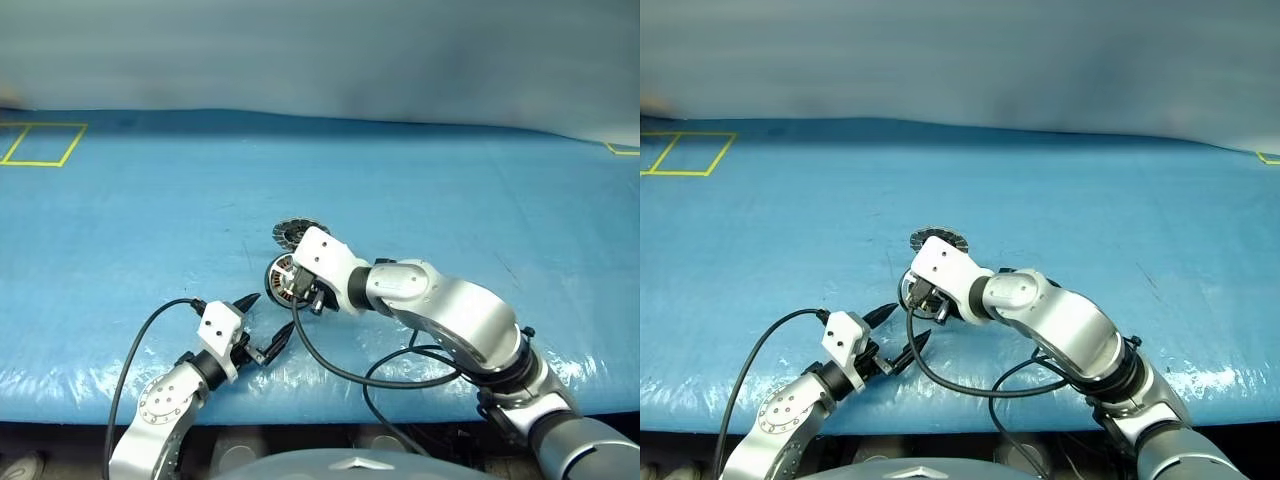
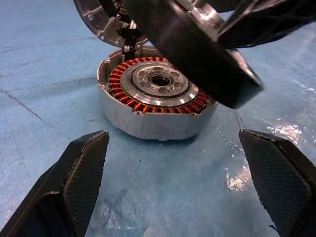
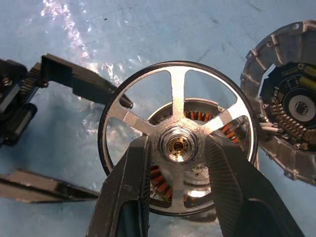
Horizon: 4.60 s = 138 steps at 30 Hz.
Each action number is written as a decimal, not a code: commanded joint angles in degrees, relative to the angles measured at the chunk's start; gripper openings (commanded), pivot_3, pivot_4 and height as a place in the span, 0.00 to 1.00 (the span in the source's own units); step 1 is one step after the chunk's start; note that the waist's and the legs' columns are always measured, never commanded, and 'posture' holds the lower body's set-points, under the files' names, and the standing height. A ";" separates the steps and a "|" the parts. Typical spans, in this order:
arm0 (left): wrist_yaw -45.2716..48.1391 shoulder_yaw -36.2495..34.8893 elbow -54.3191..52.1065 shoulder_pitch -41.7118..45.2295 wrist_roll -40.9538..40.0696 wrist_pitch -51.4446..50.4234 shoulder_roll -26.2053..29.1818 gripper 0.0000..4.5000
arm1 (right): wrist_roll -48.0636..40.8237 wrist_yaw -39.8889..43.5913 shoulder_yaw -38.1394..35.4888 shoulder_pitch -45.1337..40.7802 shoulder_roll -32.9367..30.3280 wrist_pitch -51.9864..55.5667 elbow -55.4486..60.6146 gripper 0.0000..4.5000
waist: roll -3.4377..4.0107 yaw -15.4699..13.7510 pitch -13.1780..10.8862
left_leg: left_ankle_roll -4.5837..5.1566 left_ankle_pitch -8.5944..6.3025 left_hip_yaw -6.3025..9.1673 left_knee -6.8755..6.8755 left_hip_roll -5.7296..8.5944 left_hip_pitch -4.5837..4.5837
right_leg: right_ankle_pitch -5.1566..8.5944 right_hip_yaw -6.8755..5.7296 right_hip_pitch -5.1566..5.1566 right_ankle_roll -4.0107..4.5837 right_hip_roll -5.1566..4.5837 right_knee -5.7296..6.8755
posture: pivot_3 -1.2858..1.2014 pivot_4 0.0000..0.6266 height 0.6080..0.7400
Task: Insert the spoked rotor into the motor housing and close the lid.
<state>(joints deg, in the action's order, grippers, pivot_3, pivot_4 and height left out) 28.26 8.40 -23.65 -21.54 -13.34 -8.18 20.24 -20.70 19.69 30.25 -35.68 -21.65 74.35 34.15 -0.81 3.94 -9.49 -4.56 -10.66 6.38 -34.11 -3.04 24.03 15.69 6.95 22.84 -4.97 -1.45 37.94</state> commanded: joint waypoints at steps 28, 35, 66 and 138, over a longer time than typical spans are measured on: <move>-0.59 -0.13 -2.45 -1.54 0.68 2.16 -1.21 1.00 | 5.15 5.23 4.34 -0.35 -5.42 -3.79 -1.71 0.59 | 0.01 -0.10 -0.01 | 0.00 0.00 0.00 0.00 0.00 0.00 | 0.00 0.00 -0.01 0.00 0.00 0.00 | 0.52 0.24 1.00; -0.62 -0.17 -2.25 -1.37 0.73 2.22 -1.29 1.00 | 6.26 3.96 3.59 -0.83 -4.21 -3.75 -1.94 0.87 | 0.01 -0.01 -0.01 | 0.00 0.00 0.00 -0.01 0.00 -0.01 | 0.00 0.00 -0.01 0.00 0.00 0.01 | 0.52 0.24 1.00; 0.89 -2.58 -5.07 -1.20 -0.69 -1.12 2.41 1.00 | 8.99 -9.52 -5.85 17.93 13.31 -6.17 -5.10 0.01 | 0.00 0.16 0.04 | -0.01 0.00 -0.01 -0.05 -0.01 -0.19 | 0.02 0.02 -0.13 0.02 0.01 0.09 | 0.52 0.24 1.00; -4.12 3.46 -1.33 -3.91 7.36 9.34 -3.55 1.00 | -2.13 34.65 -13.77 -3.30 9.25 -20.97 -40.06 0.01 | 0.31 0.49 -0.21 | 0.02 -0.01 0.02 0.01 0.02 -0.09 | -0.23 0.01 -0.06 -0.23 0.03 0.15 | 0.52 0.24 1.00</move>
<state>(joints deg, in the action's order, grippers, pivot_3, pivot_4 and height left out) 23.83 11.79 -23.55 -25.30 -5.65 -0.21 16.49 -21.21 55.94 17.88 -39.85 -13.11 52.10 -9.30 -0.50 4.44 -9.70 -4.55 -10.67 6.40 -34.11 -3.01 23.93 15.48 6.96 22.77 -5.23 -1.42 38.09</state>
